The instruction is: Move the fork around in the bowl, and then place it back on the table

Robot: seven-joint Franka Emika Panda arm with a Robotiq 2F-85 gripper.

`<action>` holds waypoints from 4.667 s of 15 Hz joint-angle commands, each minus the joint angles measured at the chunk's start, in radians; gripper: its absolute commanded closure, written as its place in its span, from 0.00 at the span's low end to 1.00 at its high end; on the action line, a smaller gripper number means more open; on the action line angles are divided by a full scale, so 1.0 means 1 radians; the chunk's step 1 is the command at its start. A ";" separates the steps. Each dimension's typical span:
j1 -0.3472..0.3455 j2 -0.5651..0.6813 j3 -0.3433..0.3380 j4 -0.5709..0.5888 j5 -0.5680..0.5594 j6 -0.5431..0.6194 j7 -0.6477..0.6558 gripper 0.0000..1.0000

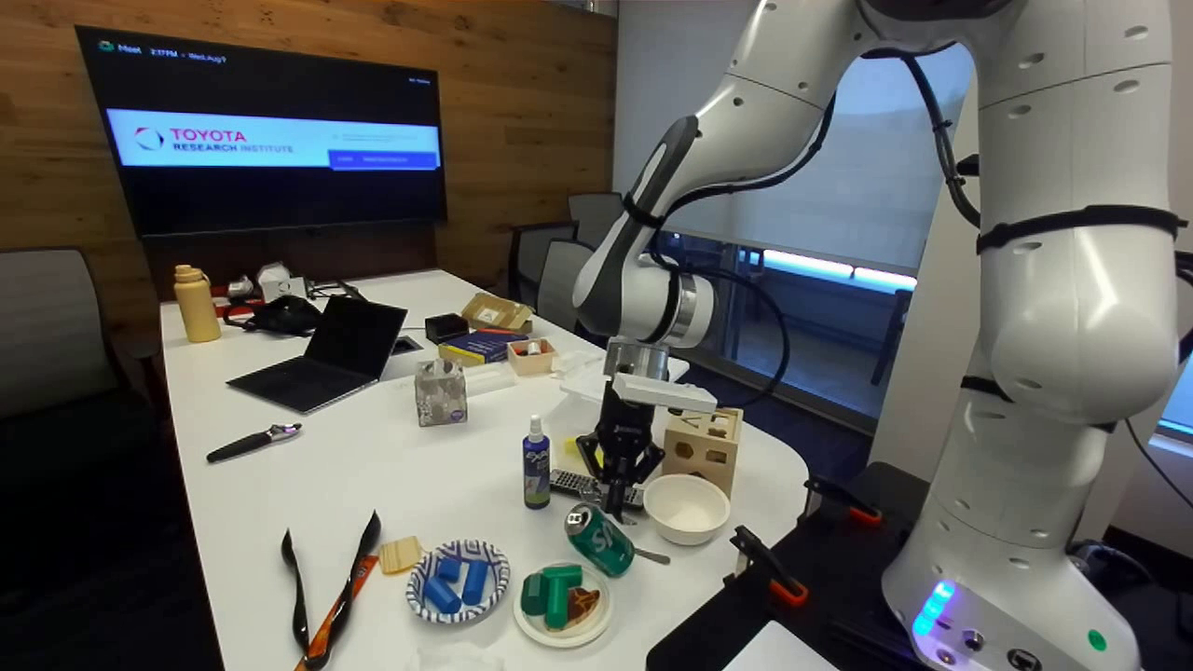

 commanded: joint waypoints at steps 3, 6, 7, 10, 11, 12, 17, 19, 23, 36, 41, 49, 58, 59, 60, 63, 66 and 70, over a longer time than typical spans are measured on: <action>0.006 0.101 -0.015 0.139 -0.309 -0.004 0.172 0.97; -0.014 0.207 -0.022 0.238 -0.430 -0.012 0.177 0.97; -0.030 0.250 -0.009 0.277 -0.435 -0.021 0.154 0.97; -0.062 0.365 0.026 0.389 -0.452 -0.042 0.108 0.97; -0.065 0.401 0.035 0.425 -0.457 -0.044 0.096 0.97; -0.073 0.430 0.049 0.458 -0.456 -0.049 0.079 0.97; -0.052 0.521 0.069 0.590 -0.503 -0.070 0.067 0.97; -0.051 0.548 0.075 0.628 -0.517 -0.071 0.067 0.97; -0.053 0.602 0.081 0.694 -0.526 -0.084 0.071 0.97; -0.113 0.645 0.186 0.674 -0.425 0.027 0.008 0.97; -0.119 0.647 0.154 0.615 -0.440 0.145 0.040 0.97; -0.128 0.634 0.134 0.556 -0.466 0.255 0.066 0.96; -0.137 0.579 0.171 0.492 -0.459 0.298 0.075 0.12; -0.132 0.553 0.176 0.471 -0.458 0.292 0.082 0.03; -0.126 0.522 0.184 0.449 -0.455 0.281 0.091 0.00; -0.058 0.409 0.162 0.380 -0.464 0.254 0.169 0.00; 0.050 0.268 0.095 0.302 -0.488 0.219 0.306 0.00; 0.152 0.105 0.005 0.224 -0.564 0.153 0.450 0.00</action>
